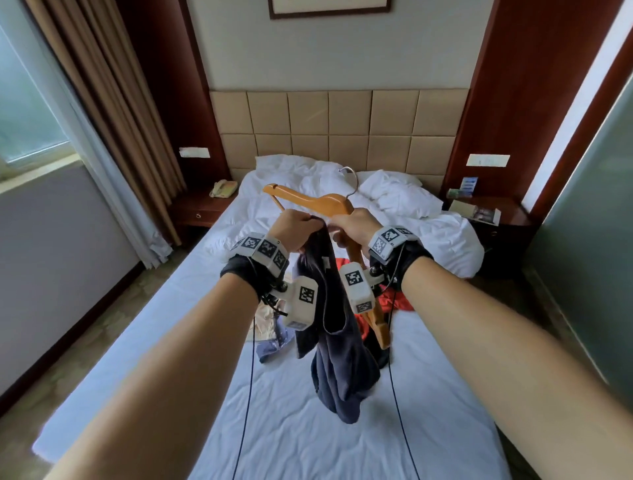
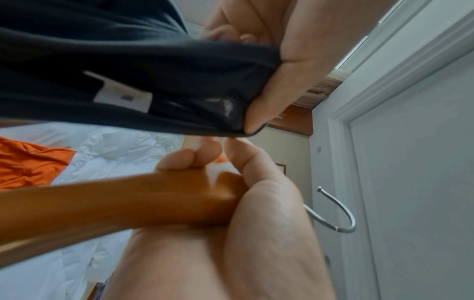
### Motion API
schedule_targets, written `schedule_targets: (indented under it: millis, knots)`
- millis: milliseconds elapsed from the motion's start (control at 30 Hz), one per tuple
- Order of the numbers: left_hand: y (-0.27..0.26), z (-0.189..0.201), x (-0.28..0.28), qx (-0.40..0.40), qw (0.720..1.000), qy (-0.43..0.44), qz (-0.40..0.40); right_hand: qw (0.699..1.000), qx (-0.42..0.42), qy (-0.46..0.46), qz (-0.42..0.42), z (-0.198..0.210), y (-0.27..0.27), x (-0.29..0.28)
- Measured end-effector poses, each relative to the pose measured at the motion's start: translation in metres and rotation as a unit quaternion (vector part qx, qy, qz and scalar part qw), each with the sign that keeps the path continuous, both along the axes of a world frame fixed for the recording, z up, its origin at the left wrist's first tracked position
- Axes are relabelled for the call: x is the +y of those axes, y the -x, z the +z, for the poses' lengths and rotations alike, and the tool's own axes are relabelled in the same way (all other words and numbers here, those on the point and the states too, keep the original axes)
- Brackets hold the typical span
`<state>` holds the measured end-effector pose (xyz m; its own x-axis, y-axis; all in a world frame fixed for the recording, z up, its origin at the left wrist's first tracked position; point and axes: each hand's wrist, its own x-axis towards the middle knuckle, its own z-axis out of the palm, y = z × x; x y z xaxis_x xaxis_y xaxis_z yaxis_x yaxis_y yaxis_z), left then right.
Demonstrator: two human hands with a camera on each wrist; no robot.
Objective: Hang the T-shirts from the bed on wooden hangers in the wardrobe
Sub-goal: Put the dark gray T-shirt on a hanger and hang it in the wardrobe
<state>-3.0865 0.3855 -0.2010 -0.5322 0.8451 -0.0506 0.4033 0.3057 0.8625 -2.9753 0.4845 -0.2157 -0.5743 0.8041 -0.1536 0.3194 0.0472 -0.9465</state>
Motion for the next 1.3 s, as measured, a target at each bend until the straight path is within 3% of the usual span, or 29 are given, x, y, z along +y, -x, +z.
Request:
schedule_targets:
  millis: [267, 367, 534, 634, 834, 1001, 1101, 1302]
  knots:
    - [0.011, -0.001, 0.011, -0.056, 0.997, -0.036, -0.028, 0.997, -0.015, -0.059, 0.052, -0.008, -0.002, 0.001]
    - [0.027, -0.012, 0.009, -0.132, 0.987, -0.086, -0.009, 0.993, -0.067, -0.085, 0.036, -0.014, 0.009, 0.005]
    - [0.062, -0.028, -0.003, -0.326, 0.927, -0.181, 0.037, 0.959, -0.225, -0.173, 0.01, -0.037, 0.04, 0.007]
    - [0.089, -0.032, -0.009, -0.385, 0.898, -0.204, 0.061, 0.962, -0.234, -0.139, 0.014, -0.056, 0.055, 0.005]
    - [0.122, -0.043, -0.019, -0.425, 0.883, -0.194, 0.053, 0.981, -0.156, -0.104, 0.043, -0.068, 0.101, -0.02]
    - [0.146, -0.044, -0.032, -0.462, 0.867, -0.187, 0.012, 0.953, -0.265, -0.146, 0.031, -0.093, 0.153, -0.034]
    - [0.172, -0.045, -0.047, -0.465, 0.868, -0.171, 0.035, 0.958, -0.266, -0.107, -0.024, -0.104, 0.163, -0.044]
    - [0.22, -0.065, -0.081, -0.499, 0.851, -0.135, 0.089, 0.946, -0.292, -0.116, -0.084, -0.105, 0.176, -0.055]
